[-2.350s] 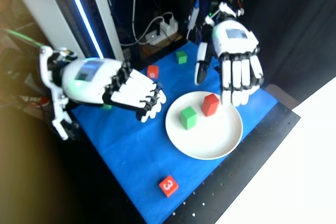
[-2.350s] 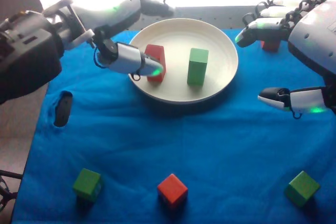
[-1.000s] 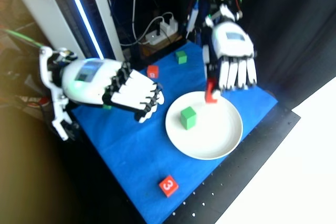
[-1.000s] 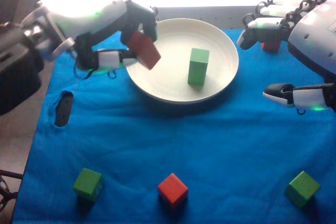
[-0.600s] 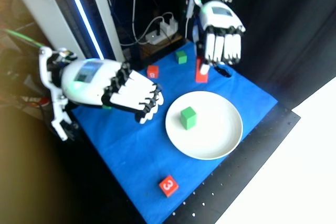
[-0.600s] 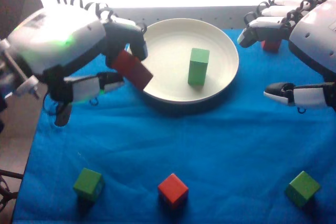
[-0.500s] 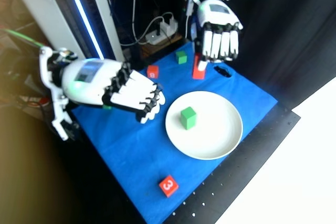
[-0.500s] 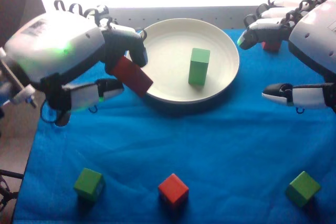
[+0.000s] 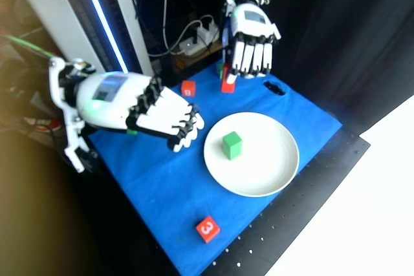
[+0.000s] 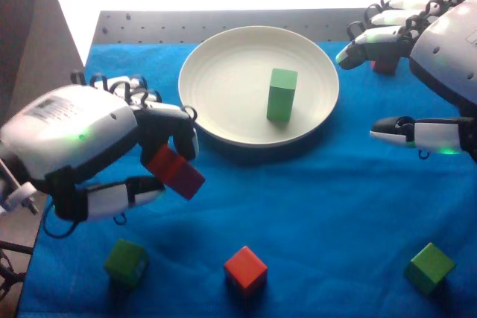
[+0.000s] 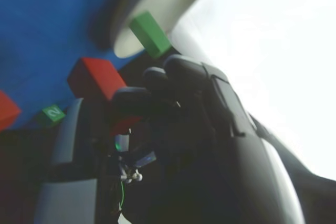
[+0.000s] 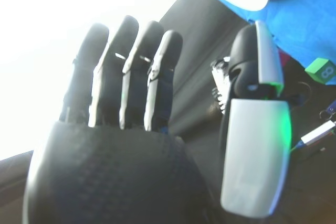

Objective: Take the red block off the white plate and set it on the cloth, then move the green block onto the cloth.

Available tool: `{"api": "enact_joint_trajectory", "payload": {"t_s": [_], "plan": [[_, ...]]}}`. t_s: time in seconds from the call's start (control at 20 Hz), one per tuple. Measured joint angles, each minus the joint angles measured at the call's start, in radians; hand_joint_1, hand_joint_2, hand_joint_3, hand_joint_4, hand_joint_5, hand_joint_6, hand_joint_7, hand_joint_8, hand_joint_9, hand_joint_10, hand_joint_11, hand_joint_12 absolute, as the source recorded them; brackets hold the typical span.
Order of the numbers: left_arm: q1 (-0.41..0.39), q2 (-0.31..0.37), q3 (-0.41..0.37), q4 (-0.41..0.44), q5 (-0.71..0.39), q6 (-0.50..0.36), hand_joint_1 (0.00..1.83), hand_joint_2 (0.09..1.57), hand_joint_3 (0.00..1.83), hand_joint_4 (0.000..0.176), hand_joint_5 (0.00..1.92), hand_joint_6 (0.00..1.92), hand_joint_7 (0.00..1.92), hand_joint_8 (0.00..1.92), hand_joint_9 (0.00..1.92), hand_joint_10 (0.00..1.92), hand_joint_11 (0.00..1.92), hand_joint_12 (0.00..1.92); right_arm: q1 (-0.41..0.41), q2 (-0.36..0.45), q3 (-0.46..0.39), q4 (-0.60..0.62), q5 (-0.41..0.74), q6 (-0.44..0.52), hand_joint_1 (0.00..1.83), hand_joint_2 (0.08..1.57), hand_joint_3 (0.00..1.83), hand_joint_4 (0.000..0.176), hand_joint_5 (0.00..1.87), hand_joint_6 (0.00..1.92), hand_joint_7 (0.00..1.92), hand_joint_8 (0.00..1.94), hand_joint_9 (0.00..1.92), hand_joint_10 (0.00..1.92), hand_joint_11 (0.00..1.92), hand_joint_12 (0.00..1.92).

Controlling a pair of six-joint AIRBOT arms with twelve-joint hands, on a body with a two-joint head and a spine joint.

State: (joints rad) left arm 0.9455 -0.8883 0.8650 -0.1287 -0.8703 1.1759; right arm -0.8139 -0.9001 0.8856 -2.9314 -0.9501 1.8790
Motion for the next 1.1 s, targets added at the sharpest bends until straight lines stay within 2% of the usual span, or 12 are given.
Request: {"api": "enact_joint_trajectory", "payload": {"t_s": [0.3,0.35,0.4,0.45,0.55,0.6,0.65,0.7,0.8,0.95,1.05,1.1], "plan": [[0.019,-0.035,0.014,-0.021,0.045,-0.002,1.11,1.29,0.00,0.000,0.62,1.42,0.72,1.53,0.41,1.45,0.21,1.73,0.000,0.000,-0.002,0.002,0.000,0.000,1.11,0.89,0.02,0.000,0.71,0.37,0.58,0.74,0.41,1.12,0.17,1.71],[0.019,-0.039,0.020,-0.024,0.051,-0.007,0.90,1.30,0.00,0.105,0.62,1.50,0.53,1.11,0.36,1.27,0.15,1.62,0.000,0.000,-0.002,0.003,0.000,0.000,1.11,0.88,0.01,0.000,0.70,0.39,0.59,0.79,0.43,1.18,0.20,1.73],[0.019,-0.039,0.019,-0.026,0.053,-0.004,0.74,1.23,0.00,0.020,0.42,0.92,0.44,0.72,0.28,0.98,0.03,1.48,0.000,0.000,-0.002,0.002,0.000,0.000,1.11,0.89,0.01,0.000,0.68,0.41,0.57,0.84,0.41,1.21,0.19,1.74],[0.019,-0.039,0.019,-0.029,0.058,-0.003,0.67,1.21,0.00,0.009,0.42,0.58,0.44,0.44,0.28,0.79,0.01,1.38,0.000,0.000,-0.002,0.002,0.000,0.000,1.10,0.90,0.01,0.000,0.66,0.43,0.54,0.86,0.38,1.23,0.16,1.76],[0.019,-0.043,0.019,-0.035,0.059,-0.003,0.60,1.14,0.00,0.069,0.35,0.13,0.34,0.07,0.21,0.45,0.00,1.25,0.000,0.000,-0.002,0.003,0.000,0.000,1.11,0.89,0.01,0.000,0.66,0.47,0.54,0.91,0.40,1.25,0.20,1.75],[0.019,-0.043,0.020,-0.034,0.057,-0.003,0.59,1.12,0.00,0.091,0.32,0.05,0.31,0.02,0.21,0.31,0.00,1.16,0.000,0.000,-0.002,0.002,-0.001,0.000,1.11,0.89,0.01,0.000,0.64,0.49,0.53,0.92,0.38,1.25,0.18,1.76],[0.019,-0.043,0.020,-0.041,0.056,-0.003,0.58,1.10,0.00,0.089,0.28,0.01,0.23,0.00,0.18,0.24,0.00,1.07,0.000,0.000,-0.002,0.003,0.000,0.000,1.11,0.89,0.01,0.000,0.64,0.50,0.53,0.89,0.38,1.22,0.17,1.75],[0.021,-0.043,0.023,-0.048,0.053,-0.003,0.56,1.09,0.00,0.125,0.22,0.00,0.16,0.00,0.16,0.13,0.00,0.95,0.000,0.000,-0.002,0.003,0.000,0.000,1.13,0.89,0.01,0.000,0.64,0.52,0.53,0.88,0.38,1.22,0.15,1.77],[0.023,-0.043,0.023,-0.066,0.040,-0.002,0.52,1.05,0.00,0.169,0.16,0.00,0.09,0.00,0.13,0.08,0.00,0.92,0.000,0.000,-0.002,0.003,0.000,0.000,1.16,0.88,0.00,0.000,0.65,0.53,0.55,0.90,0.40,1.24,0.16,1.80],[0.035,-0.042,0.023,-0.087,0.005,-0.002,0.31,1.08,0.01,0.171,0.09,0.00,0.04,0.00,0.11,0.02,0.00,0.70,0.000,0.000,-0.002,0.003,0.000,0.000,1.15,0.88,0.00,0.000,0.65,0.53,0.56,0.86,0.40,1.21,0.17,1.76],[0.039,-0.035,0.023,-0.102,-0.021,-0.002,0.10,1.18,0.01,0.142,0.13,0.01,0.08,0.01,0.15,0.02,0.00,0.70,0.000,0.000,-0.002,0.003,0.000,0.000,1.11,0.94,0.02,0.000,0.64,0.49,0.57,0.88,0.45,1.21,0.23,1.71],[0.039,-0.032,0.026,-0.122,-0.048,-0.002,0.06,1.22,0.01,0.153,0.13,0.00,0.08,0.00,0.13,0.01,0.00,0.58,0.000,0.000,0.005,0.002,0.000,0.000,1.07,0.96,0.02,0.000,0.65,0.49,0.62,0.87,0.53,1.17,0.32,1.65]]}}
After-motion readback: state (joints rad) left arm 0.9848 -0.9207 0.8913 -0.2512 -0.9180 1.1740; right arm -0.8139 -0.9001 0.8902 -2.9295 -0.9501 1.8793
